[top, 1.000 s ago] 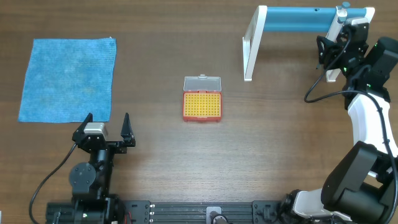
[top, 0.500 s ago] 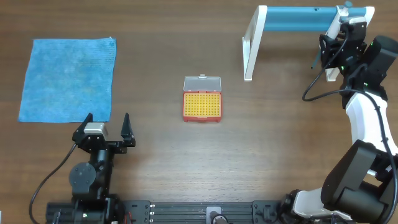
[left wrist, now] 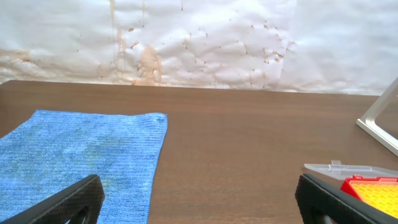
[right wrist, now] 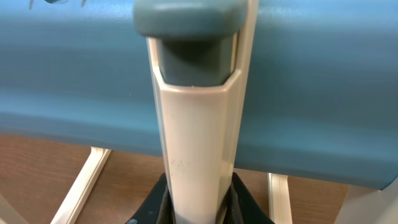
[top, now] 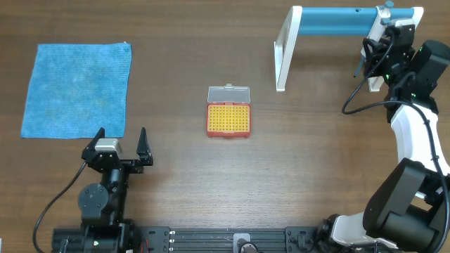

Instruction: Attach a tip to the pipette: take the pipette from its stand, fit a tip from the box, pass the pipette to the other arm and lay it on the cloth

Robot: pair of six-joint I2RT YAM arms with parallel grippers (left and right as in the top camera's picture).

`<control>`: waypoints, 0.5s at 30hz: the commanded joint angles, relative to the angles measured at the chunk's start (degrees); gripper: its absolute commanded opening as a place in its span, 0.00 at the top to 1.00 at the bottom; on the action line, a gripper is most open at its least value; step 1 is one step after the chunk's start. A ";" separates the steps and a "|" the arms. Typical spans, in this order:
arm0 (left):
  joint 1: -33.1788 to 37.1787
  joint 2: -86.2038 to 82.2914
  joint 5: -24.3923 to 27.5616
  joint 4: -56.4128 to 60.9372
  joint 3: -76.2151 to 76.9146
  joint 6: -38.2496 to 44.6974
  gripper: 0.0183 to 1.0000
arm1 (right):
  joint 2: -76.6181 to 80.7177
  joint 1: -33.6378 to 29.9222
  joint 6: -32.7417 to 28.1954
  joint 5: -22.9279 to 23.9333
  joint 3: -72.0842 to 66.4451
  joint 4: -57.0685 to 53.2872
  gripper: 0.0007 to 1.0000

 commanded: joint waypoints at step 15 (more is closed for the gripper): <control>-0.17 -0.50 0.39 -0.44 -0.04 -0.46 0.00 | -10.45 -1.55 1.01 0.39 0.98 -4.79 0.92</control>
